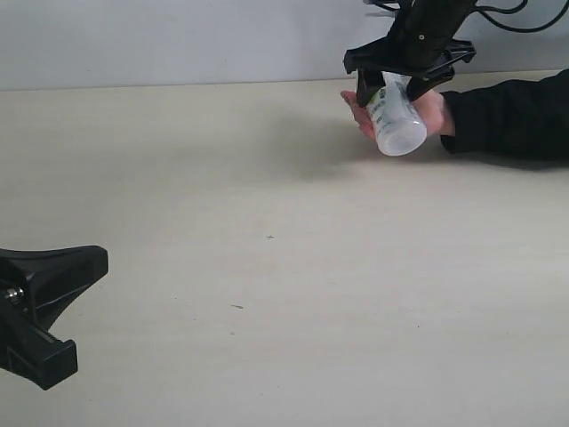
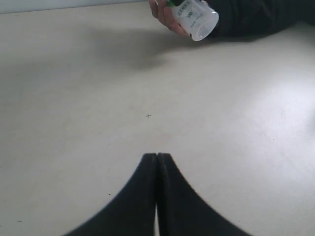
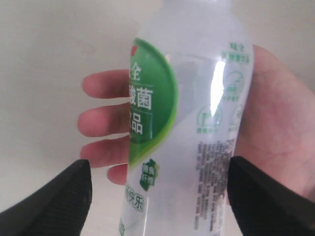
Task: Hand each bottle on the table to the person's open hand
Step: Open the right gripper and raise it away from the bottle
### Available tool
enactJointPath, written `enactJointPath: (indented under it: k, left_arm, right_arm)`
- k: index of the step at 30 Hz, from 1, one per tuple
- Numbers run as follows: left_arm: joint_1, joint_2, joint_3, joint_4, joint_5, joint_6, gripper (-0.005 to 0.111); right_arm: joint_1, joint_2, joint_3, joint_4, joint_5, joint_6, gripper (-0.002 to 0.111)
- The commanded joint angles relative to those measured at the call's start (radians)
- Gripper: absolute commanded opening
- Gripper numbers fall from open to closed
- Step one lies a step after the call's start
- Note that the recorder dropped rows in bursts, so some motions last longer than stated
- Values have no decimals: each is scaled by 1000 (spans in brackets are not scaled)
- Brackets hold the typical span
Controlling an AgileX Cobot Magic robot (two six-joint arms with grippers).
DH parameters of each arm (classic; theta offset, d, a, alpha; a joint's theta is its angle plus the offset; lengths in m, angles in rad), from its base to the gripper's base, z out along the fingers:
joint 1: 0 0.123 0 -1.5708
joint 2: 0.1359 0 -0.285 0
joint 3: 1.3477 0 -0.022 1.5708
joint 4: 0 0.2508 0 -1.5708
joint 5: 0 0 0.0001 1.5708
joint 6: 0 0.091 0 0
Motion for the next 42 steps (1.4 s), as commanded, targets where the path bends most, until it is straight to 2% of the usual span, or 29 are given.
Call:
enactJointPath:
  k: [1,5,7,10,14,16,34,37,41,42]
  left_arm:
    - [-2,-7,6,2,-4,-5,0]
    - [-2,-7,6,2,-4,-5,0]
    - [-2,-7,6,2,-4,-5,0]
    - [-2,-7,6,2,-4,-5,0]
    - [-2,-7,6,2,-4,-5,0]
    - [-2,-7,6,2,-4,-3,0]
    - [-2,-7,6,2,-4,-3,0]
    - [-2,-7,6,2,-4,-3,0]
    - [-2,-7,6,2,-4,-3,0]
    - [-2,-7,6,4,-4,-3,0]
  right_arm:
    - [2,-5,-9,-8,-9,-1,73]
    - [2,-21,-10,-5,-10,-3,72]
    - [2,-36,-20,-10,-19,0,66]
    - [2,-75,-33,-15,-25,0,45]
    - [2,-139,-33,-17,-24,0,11]
    - [2,-163,-33,-17,-15,0,0]
    - [2,-280,-23,-49,102,56,0]
    - [2,-326,33,-53,75,56,0]
    - [2,-484,252,-68,-61,56,0]
    - [2,-562,356,-66,-148,50,0]
